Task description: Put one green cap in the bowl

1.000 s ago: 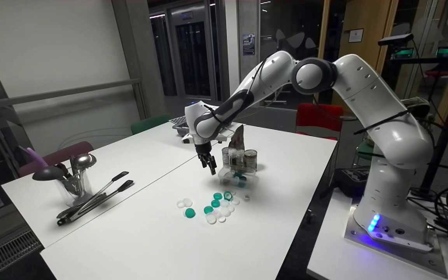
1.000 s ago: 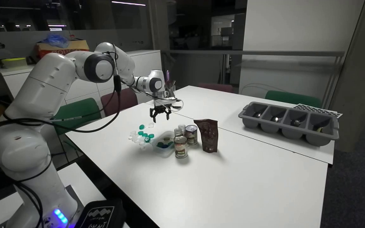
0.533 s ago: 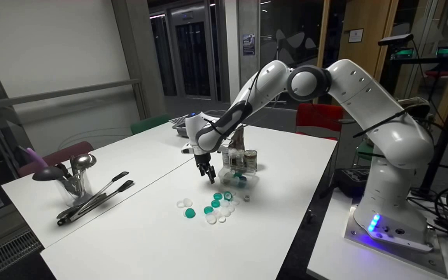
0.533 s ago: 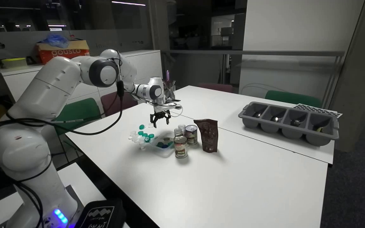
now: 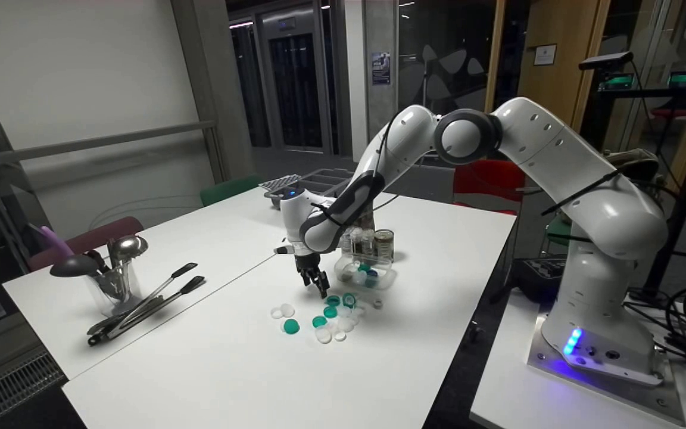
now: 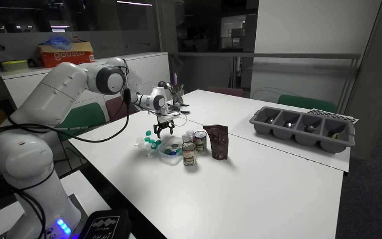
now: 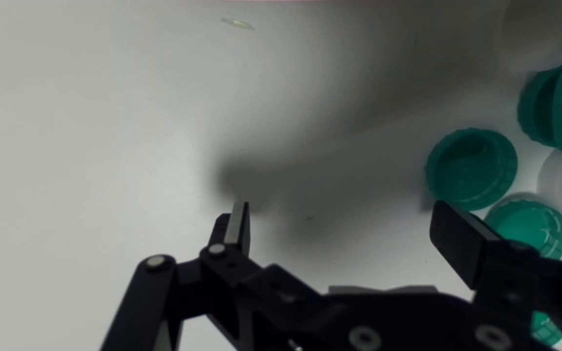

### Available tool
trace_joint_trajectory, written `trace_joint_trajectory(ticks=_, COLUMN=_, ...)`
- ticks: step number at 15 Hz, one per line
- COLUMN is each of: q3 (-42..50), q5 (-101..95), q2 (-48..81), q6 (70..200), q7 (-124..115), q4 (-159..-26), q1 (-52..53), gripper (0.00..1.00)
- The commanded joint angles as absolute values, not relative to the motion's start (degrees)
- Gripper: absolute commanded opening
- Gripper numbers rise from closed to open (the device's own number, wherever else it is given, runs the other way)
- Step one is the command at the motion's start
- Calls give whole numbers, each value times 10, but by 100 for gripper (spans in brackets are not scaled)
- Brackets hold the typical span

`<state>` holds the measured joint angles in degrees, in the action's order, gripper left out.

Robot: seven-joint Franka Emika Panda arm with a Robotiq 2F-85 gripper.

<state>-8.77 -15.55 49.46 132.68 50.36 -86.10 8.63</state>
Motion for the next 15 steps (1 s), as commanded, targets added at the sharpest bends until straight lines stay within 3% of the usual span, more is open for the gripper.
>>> trace_joint_trajectory(ticks=1, q3=-82, q5=-171, q2=461, q6=1364, q7=478, q4=-913, q1=94, gripper=100)
trace_joint_trajectory(ticks=15, q3=-85, q5=-171, q2=387, q6=1441, q7=374, q4=-1047, q1=97, gripper=100)
